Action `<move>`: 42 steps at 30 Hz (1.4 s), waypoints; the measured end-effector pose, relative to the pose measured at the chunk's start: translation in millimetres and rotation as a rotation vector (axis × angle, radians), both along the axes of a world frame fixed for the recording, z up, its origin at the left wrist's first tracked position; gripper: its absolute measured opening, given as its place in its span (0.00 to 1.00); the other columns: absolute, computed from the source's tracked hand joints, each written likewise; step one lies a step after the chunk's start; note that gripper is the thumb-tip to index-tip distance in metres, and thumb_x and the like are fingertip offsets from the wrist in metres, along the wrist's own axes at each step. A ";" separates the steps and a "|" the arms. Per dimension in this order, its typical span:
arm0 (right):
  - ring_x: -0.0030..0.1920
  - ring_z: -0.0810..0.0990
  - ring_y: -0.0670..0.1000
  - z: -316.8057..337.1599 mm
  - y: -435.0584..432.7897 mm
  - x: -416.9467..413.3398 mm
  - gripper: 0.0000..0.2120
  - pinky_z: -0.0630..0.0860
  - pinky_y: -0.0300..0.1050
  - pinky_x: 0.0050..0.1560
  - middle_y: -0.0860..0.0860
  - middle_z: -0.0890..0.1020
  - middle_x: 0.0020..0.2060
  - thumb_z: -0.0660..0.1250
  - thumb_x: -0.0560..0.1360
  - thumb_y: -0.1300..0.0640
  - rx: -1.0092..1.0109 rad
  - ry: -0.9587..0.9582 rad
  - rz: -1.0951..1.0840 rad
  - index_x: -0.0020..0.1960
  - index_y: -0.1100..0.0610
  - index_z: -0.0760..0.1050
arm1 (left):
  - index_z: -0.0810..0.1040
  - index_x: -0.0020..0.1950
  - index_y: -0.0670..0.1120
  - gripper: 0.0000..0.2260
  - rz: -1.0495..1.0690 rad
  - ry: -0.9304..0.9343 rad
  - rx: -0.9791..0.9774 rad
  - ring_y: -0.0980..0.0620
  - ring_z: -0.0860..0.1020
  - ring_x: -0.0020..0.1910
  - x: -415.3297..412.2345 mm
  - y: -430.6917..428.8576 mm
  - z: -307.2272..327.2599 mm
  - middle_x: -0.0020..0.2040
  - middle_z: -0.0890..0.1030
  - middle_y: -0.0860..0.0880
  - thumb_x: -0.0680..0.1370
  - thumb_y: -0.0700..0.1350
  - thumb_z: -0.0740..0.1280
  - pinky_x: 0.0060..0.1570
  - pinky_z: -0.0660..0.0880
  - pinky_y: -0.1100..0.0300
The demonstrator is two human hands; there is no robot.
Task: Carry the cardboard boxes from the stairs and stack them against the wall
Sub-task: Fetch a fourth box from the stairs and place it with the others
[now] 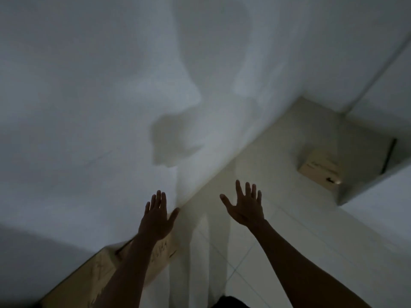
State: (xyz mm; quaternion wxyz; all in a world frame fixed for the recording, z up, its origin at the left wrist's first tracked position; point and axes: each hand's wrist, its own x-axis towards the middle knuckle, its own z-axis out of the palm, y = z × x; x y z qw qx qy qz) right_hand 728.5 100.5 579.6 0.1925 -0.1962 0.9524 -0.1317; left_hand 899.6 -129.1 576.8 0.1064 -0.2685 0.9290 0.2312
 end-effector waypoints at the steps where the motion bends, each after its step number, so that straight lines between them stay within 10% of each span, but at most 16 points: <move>1: 0.84 0.40 0.63 0.7 15.8 -14.9 0.47 0.37 0.61 0.82 0.62 0.47 0.84 0.47 0.78 0.25 0.003 0.002 -0.033 0.86 0.52 0.42 | 0.40 0.82 0.39 0.36 -0.032 0.017 0.007 0.46 0.42 0.83 -21.7 13.1 0.1 0.83 0.40 0.42 0.84 0.60 0.50 0.81 0.42 0.51; 20: 0.84 0.43 0.66 -23.0 191.9 -244.8 0.47 0.42 0.62 0.82 0.60 0.47 0.85 0.50 0.78 0.26 0.017 -0.060 -0.538 0.86 0.53 0.44 | 0.49 0.84 0.43 0.54 -0.494 0.054 -0.022 0.44 0.46 0.83 -356.8 140.0 -30.6 0.84 0.49 0.44 0.68 0.77 0.28 0.80 0.45 0.51; 38: 0.82 0.37 0.69 -50.7 335.2 -538.8 0.47 0.36 0.67 0.79 0.60 0.39 0.84 0.42 0.76 0.23 0.062 -0.133 -0.746 0.86 0.48 0.37 | 0.41 0.84 0.51 0.39 -0.773 -0.064 -0.075 0.40 0.40 0.82 -752.5 298.5 -53.3 0.84 0.41 0.44 0.78 0.71 0.39 0.79 0.38 0.44; 42: 0.82 0.39 0.69 -62.9 371.2 -613.6 0.56 0.37 0.67 0.79 0.60 0.40 0.84 0.28 0.65 0.17 0.074 -0.103 -0.719 0.85 0.46 0.37 | 0.37 0.83 0.53 0.42 -0.775 -0.061 -0.052 0.42 0.37 0.82 -834.3 342.0 -47.8 0.83 0.36 0.46 0.73 0.74 0.33 0.77 0.33 0.45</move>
